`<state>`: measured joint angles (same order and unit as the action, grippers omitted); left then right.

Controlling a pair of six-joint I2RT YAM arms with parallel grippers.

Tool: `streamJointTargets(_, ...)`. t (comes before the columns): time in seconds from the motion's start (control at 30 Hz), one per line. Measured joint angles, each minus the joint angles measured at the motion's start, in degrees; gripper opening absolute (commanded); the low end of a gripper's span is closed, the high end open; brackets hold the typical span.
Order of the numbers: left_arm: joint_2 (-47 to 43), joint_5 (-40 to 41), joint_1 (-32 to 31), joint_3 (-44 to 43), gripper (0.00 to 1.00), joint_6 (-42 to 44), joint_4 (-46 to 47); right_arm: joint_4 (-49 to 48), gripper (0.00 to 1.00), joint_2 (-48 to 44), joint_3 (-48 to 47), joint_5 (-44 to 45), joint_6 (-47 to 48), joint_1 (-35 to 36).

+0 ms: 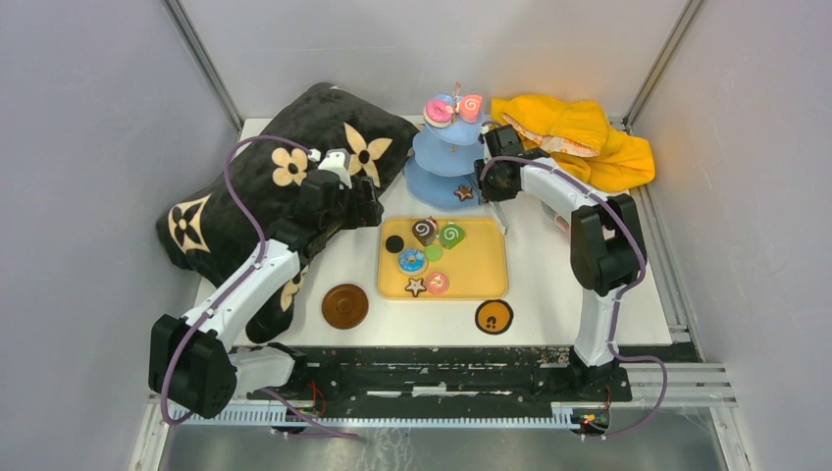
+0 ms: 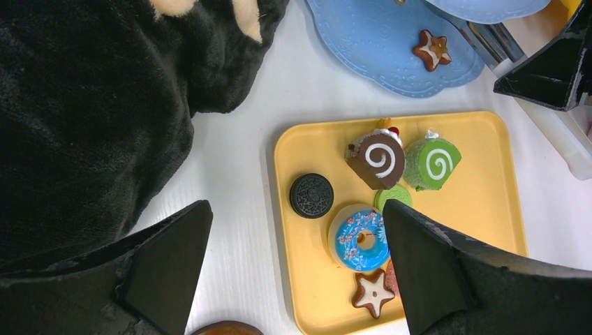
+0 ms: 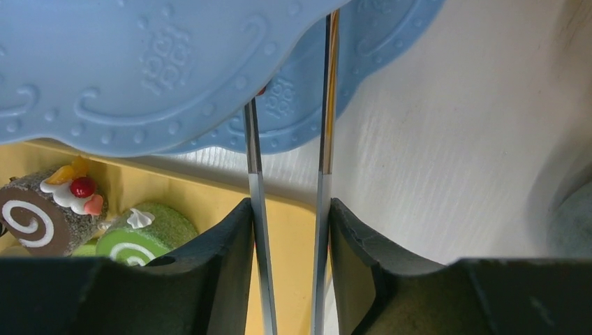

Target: Serve the afternoon tea

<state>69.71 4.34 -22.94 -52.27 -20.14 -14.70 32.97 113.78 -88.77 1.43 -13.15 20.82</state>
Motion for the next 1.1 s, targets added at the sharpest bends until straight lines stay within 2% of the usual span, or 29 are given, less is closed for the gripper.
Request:
streamJointTargets(0.37, 0.0, 0.0, 0.0, 0.0, 0.99, 0.0, 0.0, 0.1, 0.46, -5.7, 4.9, -0.3, -0.2, 0.0)
streamJointTargets(0.57, 0.0, 0.0, 0.0, 0.0, 0.99, 0.0, 0.0, 0.7, 0.38, -12.2, 9.5, -0.9, -1.0, 0.0)
streamJointTargets(0.73, 0.0, -0.5, 0.0, 0.0, 0.99, 0.0, 0.0, 1.8, 0.3, -21.2, 16.2, -1.5, -1.9, 0.0)
streamJointTargets(0.97, 0.0, -1.7, 0.0, 0.2, 0.99, 0.0, -0.1, 5.0, 0.32, -36.9, 23.6, -3.8, -3.1, 0.3)
streamJointTargets(1.1, 0.0, -2.0, 0.0, 0.2, 0.99, 0.0, -0.2, 7.6, 0.33, -43.6, 26.5, -4.5, -3.8, 3.6)
